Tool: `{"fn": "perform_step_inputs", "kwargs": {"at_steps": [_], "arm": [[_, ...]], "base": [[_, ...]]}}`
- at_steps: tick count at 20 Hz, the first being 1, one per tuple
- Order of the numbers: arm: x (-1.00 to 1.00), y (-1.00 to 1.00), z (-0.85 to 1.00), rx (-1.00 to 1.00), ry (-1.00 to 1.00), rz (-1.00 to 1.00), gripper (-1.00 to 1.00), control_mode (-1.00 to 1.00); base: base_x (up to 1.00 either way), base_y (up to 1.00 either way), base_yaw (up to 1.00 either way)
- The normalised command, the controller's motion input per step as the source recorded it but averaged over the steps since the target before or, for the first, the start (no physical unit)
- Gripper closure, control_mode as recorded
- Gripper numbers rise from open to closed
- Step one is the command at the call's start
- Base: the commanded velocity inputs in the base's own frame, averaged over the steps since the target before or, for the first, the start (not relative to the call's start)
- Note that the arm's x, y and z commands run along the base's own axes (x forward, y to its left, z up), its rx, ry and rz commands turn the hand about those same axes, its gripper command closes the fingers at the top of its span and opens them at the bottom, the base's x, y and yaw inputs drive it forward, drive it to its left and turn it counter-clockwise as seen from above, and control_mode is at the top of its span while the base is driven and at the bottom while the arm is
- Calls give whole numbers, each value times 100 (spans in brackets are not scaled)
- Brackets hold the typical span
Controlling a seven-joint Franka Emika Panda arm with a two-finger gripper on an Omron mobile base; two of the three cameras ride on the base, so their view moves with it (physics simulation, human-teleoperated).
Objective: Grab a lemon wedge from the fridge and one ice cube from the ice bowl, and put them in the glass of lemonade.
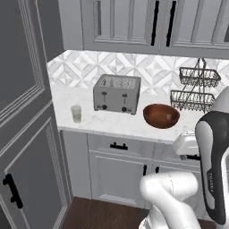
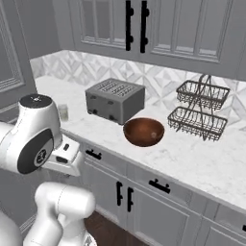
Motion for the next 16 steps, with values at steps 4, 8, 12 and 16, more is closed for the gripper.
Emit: {"fn": "perform_step_inputs", "kwargs": {"at_steps": [4, 8, 12, 16], "arm": [[0, 0, 0, 0, 0, 0, -100, 100], [0, 0, 0, 0, 0, 0, -100, 100], [0, 0, 0, 0, 0, 0, -100, 100], [0, 0, 0, 0, 0, 0, -100, 100]], "base": [[15, 0, 100], [4, 0, 100], [-14, 35, 95], [-20, 97, 72]]}}
